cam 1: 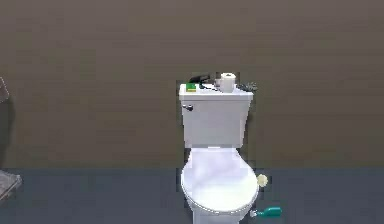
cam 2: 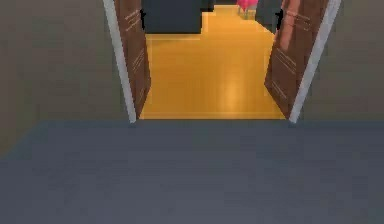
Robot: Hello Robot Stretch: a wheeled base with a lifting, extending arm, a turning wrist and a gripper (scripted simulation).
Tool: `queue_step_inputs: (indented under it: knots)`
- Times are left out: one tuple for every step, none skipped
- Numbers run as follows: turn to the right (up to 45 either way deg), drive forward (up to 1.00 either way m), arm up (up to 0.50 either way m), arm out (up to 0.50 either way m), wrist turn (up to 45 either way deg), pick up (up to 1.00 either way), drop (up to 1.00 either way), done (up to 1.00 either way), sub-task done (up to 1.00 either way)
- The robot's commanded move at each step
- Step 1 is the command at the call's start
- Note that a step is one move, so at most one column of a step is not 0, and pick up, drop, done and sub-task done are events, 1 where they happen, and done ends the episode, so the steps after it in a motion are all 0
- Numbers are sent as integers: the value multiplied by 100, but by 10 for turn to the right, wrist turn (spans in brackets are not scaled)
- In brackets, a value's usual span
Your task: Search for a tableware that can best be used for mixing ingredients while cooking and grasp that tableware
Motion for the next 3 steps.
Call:
queue_step_inputs:
  knots:
    - [-450, 0, 0, 0, 0, 0, 0, 0, 0]
    - [-450, 0, 0, 0, 0, 0, 0, 0, 0]
    - [-450, 0, 0, 0, 0, 0, 0, 0, 0]
